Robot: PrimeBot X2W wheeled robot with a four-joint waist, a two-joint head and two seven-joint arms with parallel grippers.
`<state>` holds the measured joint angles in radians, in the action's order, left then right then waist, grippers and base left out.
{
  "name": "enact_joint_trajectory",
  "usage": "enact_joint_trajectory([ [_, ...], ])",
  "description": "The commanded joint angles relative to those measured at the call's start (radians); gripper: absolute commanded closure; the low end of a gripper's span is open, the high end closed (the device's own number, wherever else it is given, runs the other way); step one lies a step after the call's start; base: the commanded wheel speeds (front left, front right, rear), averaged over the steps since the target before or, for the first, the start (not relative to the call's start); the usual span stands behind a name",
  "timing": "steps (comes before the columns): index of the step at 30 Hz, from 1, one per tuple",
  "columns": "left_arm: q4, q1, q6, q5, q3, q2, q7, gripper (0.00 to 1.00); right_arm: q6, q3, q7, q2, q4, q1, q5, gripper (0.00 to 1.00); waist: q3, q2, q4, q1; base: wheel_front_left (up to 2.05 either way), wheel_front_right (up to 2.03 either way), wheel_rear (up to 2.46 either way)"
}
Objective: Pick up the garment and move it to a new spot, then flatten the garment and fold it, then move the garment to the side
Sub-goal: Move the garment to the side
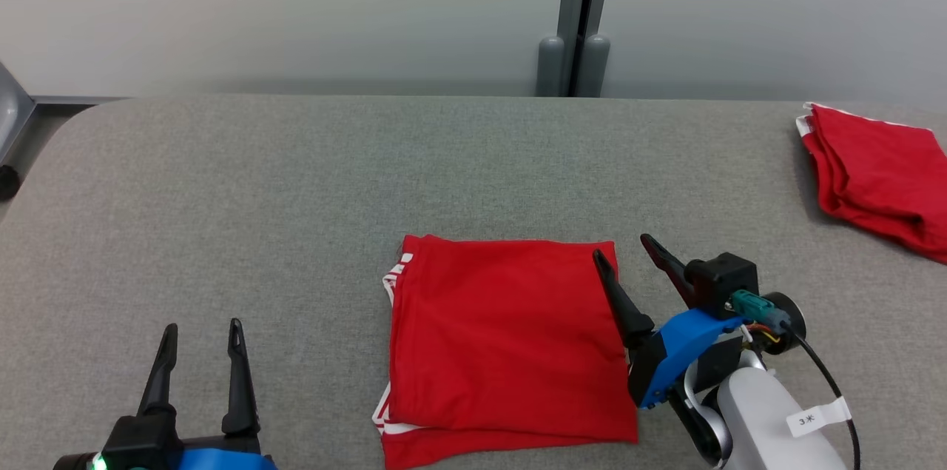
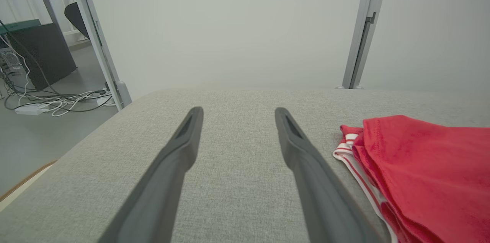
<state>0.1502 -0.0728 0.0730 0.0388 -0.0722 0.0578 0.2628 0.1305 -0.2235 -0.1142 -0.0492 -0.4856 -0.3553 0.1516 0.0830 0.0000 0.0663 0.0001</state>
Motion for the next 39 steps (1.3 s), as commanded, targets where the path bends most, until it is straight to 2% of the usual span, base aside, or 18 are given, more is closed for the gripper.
enact_joint_trajectory([
  [1, -0.004, 0.024, -0.002, 0.004, 0.004, -0.001, 0.002, 0.0, 0.001, -0.005, 0.015, -0.003, -0.044, -0.022, -0.006, 0.0, 0.018, 0.0, 0.013, -0.0001, 0.0, 0.0, 0.0],
  [11, -0.002, 0.057, -0.009, 0.015, 0.005, -0.005, 0.002, 0.0, 0.001, -0.047, 0.005, -0.003, -0.269, -0.054, 0.064, 0.0, 0.067, 0.0, 0.026, -0.0001, 0.0, 0.0, 0.0],
  [19, 0.002, 0.073, -0.012, 0.019, 0.01, -0.007, 0.002, 0.0, 0.001, -0.15, -0.018, 0.0, -0.388, -0.047, 0.161, 0.0, 0.083, 0.0, 0.03, -0.0001, 0.0, 0.0, 0.0],
  [20, 0.002, 0.077, -0.014, 0.021, 0.011, -0.007, 0.002, 0.0, 0.002, -0.168, -0.028, 0.002, -0.385, -0.046, 0.183, 0.65, 0.085, 0.0, 0.032, -0.0001, 0.0, 0.0, 0.0],
  [21, 0.002, 0.079, -0.016, 0.022, 0.011, -0.007, 0.002, 0.0, 0.002, -0.178, -0.05, 0.003, -0.378, -0.051, 0.201, 0.99, 0.086, 0.0, 0.032, -0.0001, 0.0, 0.0, 0.0],
  [25, -0.006, 0.078, -0.024, 0.023, 0.012, -0.008, 0.002, 0.0, 0.002, -0.184, -0.105, -0.002, -0.389, -0.103, 0.2, 1.0, 0.083, 0.0, 0.023, -0.0001, 0.0, 0.0, 0.0],
  [30, -0.014, 0.076, -0.029, 0.018, 0.021, -0.007, 0.002, 0.0, 0.001, -0.168, -0.13, -0.014, -0.425, -0.197, 0.129, 1.0, 0.087, 0.0, 0.005, -0.0001, 0.0, 0.0, 0.0],
  [35, -0.028, 0.097, -0.024, 0.011, 0.032, -0.008, 0.002, 0.0, 0.001, -0.199, -0.129, -0.074, -0.44, -0.307, 0.086, 1.0, 0.106, 0.0, -0.007, -0.0001, 0.0, 0.0, 0.0],
  [39, -0.059, 0.132, -0.025, 0.005, 0.041, -0.008, 0.002, 0.0, 0.001, -0.249, -0.107, -0.132, -0.429, -0.402, 0.096, 1.0, 0.157, 0.0, -0.032, -0.0001, 0.0, 0.0, 0.0],
])
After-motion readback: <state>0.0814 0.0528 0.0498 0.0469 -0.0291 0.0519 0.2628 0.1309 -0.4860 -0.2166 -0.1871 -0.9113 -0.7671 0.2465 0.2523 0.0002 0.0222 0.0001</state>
